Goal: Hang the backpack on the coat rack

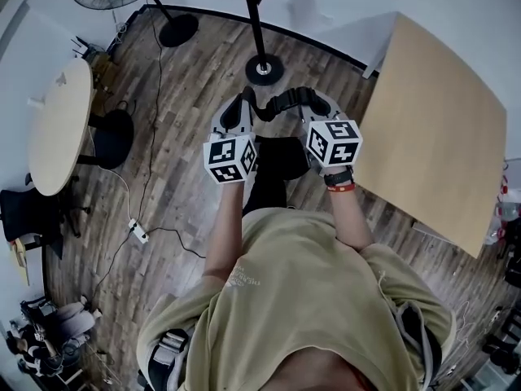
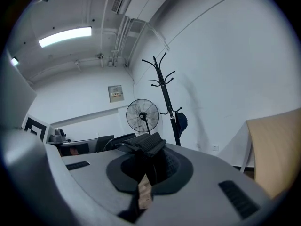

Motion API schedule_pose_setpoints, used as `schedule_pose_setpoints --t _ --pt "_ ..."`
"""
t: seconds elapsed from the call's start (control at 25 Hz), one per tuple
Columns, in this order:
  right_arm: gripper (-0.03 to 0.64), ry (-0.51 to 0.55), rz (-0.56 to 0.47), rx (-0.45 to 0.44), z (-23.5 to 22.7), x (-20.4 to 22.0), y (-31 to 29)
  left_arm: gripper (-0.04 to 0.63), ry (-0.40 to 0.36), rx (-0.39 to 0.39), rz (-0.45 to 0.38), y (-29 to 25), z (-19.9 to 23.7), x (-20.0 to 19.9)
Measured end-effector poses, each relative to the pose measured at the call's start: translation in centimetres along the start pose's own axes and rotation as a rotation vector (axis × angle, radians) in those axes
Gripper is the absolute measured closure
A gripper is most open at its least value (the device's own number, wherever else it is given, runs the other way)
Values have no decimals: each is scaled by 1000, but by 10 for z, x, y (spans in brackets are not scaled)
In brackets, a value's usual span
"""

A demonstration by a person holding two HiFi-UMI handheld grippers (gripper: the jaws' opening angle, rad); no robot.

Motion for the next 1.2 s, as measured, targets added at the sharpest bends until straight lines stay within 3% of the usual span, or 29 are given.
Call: schedule_pose_setpoints --t 0.44,0.92,1.2 --pt "601 -16 75 40 -26 -40 -133 569 37 10 43 -124 77 -11" --pt "601 -30 51 70 -46 -97 -266 569 40 30 51 -246 161 -28" --pt "601 -46 51 85 -54 -109 -337 569 39 78 42 -300 192 -31"
Point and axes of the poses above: the fingertips, and each gripper's own axes: y backward along the fingers, z to its left, x out of its underside, the point moved 4 cm from there along y, backward along the fingers, and after that the axes turned 13 degrees about -y, right-handed, at the moved point
